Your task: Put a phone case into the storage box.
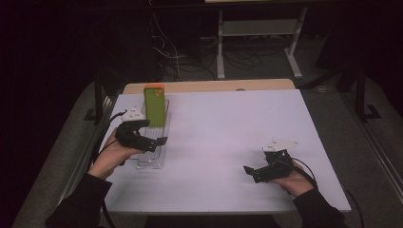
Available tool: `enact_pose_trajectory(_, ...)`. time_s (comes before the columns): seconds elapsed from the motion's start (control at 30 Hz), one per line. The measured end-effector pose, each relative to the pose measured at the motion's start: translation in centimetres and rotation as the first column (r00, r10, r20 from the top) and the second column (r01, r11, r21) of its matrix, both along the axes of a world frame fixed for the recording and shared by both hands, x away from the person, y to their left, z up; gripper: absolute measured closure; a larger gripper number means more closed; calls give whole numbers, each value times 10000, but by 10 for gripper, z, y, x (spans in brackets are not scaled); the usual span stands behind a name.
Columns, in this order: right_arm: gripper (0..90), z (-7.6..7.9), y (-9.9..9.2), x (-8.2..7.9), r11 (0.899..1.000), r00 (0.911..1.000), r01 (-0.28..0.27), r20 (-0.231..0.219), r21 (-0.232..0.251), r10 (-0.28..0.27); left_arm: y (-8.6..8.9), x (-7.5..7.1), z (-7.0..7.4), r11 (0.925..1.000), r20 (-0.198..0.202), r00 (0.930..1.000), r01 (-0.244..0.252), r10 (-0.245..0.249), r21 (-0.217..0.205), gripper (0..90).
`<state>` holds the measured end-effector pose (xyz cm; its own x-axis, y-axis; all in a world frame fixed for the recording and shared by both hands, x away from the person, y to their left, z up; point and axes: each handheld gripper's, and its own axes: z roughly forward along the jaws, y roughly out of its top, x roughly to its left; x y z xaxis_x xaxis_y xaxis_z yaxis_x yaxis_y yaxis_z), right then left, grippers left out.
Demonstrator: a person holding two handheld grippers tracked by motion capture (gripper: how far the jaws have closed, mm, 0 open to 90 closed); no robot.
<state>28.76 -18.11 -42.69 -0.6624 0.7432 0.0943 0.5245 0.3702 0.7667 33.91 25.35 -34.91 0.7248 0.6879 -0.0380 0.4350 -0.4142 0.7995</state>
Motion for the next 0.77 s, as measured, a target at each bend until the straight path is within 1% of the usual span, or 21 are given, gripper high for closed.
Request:
enact_pose_trajectory(0.03,0,1,0,0,10000,10000,39,-49,4,-39,1,-4,-3,10000,-20,10000,26,-27,-51,26)
enact_pose_trajectory(0.07,0,1,0,0,10000,10000,18,-8,31,-18,2,-7,-6,9999,-4,10000,11,-11,-116,26)
enact_pose_trajectory(0.1,0,1,-1,0,10000,10000,-26,80,2,26,4,-10,-8,10000,-23,10000,87,-88,-39,25)
enact_pose_trajectory(0.13,0,1,-2,0,10000,9999,-54,102,11,54,3,-14,-13,9998,9,10000,85,-85,-163,26)
enact_pose_trajectory(0.2,0,2,-1,-1,10000,10000,33,22,56,-33,5,-19,-18,9999,169,9998,145,-144,-36,26)
enact_pose_trajectory(0.23,0,2,-1,-1,10000,10000,32,25,55,-32,5,-21,-21,9999,272,9995,136,-133,-96,26)
enact_pose_trajectory(0.3,0,2,-1,-1,10000,10000,23,40,31,-23,7,-25,-27,9995,246,9996,165,-159,-270,26)
enact_pose_trajectory(0.4,0,2,-2,-1,10000,9999,-8,111,27,8,8,-31,-36,9993,167,9997,206,-201,-321,26)
enact_pose_trajectory(0.43,0,3,-2,-1,10000,9998,-65,174,-50,66,9,-32,-38,9992,128,9997,221,-217,-323,26)
enact_pose_trajectory(0.47,0,3,-3,-1,9999,9997,-102,213,-23,103,10,-33,-40,9993,129,9996,266,-263,-272,25)
enact_pose_trajectory(0.5,0,4,-2,-1,9999,9999,-64,160,95,63,10,-35,-42,9994,87,9996,266,-264,-234,25)
enact_pose_trajectory(0.6,0,4,-3,-1,9999,9997,-60,228,88,58,11,-37,-46,9994,34,9995,329,-328,-119,26)
enact_pose_trajectory(0.77,0,8,-4,-2,9999,9994,-97,324,77,95,12,-37,-48,9994,5,9995,309,-309,-148,26)
